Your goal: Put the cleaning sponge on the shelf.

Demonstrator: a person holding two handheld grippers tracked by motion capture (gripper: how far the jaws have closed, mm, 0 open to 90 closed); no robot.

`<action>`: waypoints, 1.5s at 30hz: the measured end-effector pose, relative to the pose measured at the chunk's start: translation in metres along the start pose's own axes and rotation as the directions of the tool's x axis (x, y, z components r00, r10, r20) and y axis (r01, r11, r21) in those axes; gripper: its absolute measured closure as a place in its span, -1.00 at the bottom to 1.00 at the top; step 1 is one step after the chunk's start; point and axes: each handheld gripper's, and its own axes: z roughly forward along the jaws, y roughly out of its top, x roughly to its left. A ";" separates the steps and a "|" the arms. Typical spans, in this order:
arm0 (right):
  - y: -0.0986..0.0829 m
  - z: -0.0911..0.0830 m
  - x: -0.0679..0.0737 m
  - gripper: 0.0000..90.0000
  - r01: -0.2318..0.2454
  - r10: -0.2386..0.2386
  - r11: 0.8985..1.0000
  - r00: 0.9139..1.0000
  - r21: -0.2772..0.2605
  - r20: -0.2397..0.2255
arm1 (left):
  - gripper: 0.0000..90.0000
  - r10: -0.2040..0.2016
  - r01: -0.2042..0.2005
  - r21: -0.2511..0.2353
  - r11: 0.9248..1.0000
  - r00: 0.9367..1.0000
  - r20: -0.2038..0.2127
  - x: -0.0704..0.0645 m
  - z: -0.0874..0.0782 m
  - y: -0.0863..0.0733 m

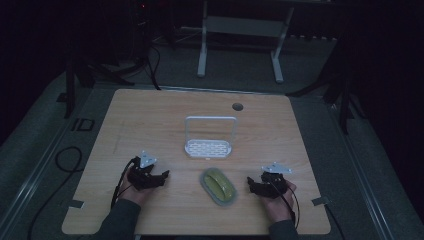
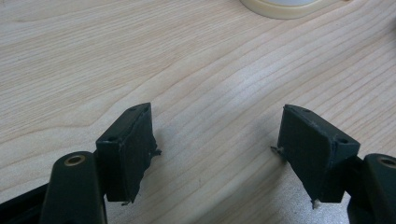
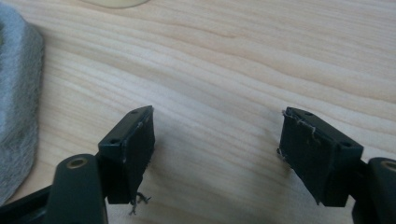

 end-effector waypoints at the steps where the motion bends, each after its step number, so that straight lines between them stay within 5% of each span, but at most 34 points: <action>1: 0.000 -0.001 0.001 -0.38 0.003 -0.003 1.000 1.000 0.005 -0.003 | -0.40 0.000 0.000 0.000 1.000 1.000 0.000 0.000 0.000 0.000; 10: 0.005 -0.012 0.010 -0.36 0.043 -0.043 0.999 0.999 -0.001 0.004 | -0.40 0.000 0.000 0.001 1.000 1.000 0.000 0.000 0.000 0.000; 23: 0.017 -0.038 0.028 0.09 0.090 -0.094 0.992 0.995 -0.089 -0.043 | -0.40 0.000 0.000 0.000 1.000 1.000 0.000 0.000 0.000 0.000; 45: 0.029 -0.049 0.082 0.01 0.185 -0.204 0.974 0.968 -0.132 -0.146 | -0.40 0.000 0.000 0.000 1.000 1.000 0.000 0.000 0.000 0.000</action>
